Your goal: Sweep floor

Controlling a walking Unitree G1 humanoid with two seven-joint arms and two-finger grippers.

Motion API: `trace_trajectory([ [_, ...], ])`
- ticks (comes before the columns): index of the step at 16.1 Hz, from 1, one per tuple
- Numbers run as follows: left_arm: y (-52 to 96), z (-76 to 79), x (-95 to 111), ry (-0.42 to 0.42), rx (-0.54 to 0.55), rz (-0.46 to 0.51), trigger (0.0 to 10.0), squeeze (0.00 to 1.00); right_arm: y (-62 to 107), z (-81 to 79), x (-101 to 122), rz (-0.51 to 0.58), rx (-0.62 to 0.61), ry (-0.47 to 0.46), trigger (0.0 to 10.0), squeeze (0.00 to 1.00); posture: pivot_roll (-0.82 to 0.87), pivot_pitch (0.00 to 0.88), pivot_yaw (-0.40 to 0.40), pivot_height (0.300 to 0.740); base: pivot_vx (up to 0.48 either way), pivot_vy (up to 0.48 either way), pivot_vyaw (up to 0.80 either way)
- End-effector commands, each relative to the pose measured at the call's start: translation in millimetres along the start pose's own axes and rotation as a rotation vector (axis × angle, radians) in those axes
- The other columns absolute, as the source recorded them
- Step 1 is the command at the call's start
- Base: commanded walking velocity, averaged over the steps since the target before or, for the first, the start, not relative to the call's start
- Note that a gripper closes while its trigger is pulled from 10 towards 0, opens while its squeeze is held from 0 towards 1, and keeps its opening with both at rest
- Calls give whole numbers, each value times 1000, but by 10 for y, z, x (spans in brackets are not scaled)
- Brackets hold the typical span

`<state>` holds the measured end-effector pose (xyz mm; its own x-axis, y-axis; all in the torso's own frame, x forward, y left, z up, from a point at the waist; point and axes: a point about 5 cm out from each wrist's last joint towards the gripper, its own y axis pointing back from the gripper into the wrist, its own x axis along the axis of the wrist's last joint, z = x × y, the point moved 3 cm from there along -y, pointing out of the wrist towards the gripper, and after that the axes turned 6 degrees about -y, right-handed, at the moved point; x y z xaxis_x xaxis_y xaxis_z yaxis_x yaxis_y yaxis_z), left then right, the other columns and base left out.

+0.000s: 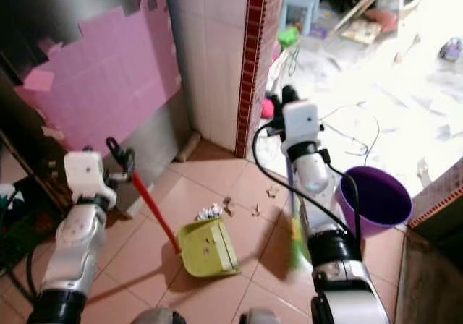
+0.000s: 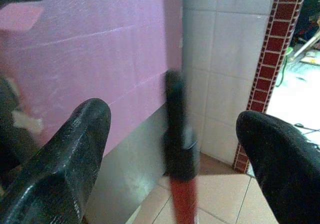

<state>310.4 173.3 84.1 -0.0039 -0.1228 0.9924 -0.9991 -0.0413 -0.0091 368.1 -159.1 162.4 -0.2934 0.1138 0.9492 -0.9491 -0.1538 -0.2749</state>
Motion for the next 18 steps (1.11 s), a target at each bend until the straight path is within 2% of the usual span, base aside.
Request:
trace_trajectory([
  [1,19,45,-16,5,-5,-8,10000,0,-27,40,125,57,-1,15,10000,0,-60,0,23,740,0,0,0],
  [7,-72,2,0,10,30,-13,10000,0,24,31,96,40,15,14,10000,0,-71,0,17,740,0,0,0],
  [11,-79,-33,33,7,55,-1,10000,0,76,34,56,23,19,10,10000,0,-73,0,19,740,0,0,0],
  [18,-103,-116,56,3,88,8,10000,0,76,-27,31,5,36,-58,10000,0,-68,0,17,740,0,0,0],
])
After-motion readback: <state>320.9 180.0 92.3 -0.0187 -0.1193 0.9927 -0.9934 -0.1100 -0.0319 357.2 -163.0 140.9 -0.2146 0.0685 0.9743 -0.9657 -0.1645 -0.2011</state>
